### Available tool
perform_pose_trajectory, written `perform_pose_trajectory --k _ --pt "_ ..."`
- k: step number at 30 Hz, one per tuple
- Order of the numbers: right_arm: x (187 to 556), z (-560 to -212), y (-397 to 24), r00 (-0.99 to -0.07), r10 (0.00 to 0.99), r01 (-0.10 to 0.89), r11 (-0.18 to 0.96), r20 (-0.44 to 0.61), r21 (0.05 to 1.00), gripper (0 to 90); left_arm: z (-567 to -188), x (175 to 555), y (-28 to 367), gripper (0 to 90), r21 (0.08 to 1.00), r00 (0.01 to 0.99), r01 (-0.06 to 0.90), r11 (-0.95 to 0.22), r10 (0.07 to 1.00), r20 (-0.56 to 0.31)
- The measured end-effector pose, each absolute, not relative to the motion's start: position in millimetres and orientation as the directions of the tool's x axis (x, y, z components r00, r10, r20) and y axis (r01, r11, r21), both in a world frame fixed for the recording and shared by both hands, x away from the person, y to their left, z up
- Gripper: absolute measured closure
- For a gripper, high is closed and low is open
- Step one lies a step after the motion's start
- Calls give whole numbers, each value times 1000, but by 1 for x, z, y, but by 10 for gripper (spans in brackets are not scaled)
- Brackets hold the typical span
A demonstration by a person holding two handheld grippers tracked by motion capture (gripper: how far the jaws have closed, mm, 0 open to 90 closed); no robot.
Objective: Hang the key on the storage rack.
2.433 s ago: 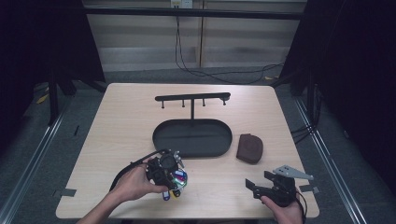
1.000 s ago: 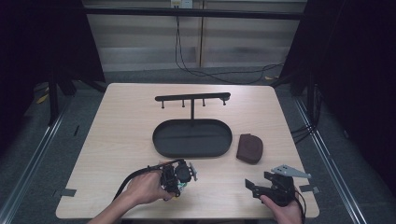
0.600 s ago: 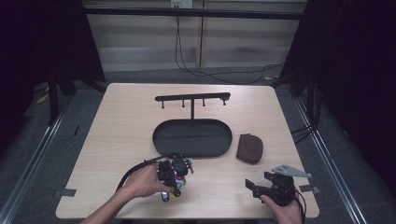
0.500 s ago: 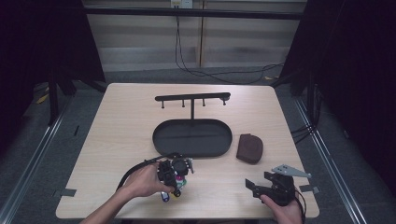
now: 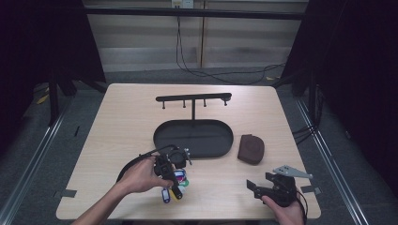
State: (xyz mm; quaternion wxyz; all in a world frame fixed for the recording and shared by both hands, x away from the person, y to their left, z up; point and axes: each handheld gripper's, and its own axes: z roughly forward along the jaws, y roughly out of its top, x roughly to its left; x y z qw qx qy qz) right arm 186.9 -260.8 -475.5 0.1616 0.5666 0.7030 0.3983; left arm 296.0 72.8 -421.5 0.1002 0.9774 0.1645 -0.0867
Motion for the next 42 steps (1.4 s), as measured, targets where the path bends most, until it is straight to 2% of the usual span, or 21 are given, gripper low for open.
perform_pose_trajectory --k 14,27,32,39,42 --pt "187 -475 -261 -300 926 670 33 229 742 154 -400 312 90 877 199 906 414 -888 382 -184" --pt "187 -475 -262 -300 925 672 30 235 740 154 -381 322 105 878 231 901 432 -872 408 -146" --pt "187 -475 -262 -298 925 671 28 236 741 154 -376 325 105 879 177 891 453 -874 439 -111" --pt "187 -475 -262 -299 925 671 28 236 741 154 -365 327 106 879 172 895 447 -878 434 -106" --pt "187 -475 -262 -300 924 672 30 235 740 154 -362 327 106 879 170 881 472 -865 461 -104"
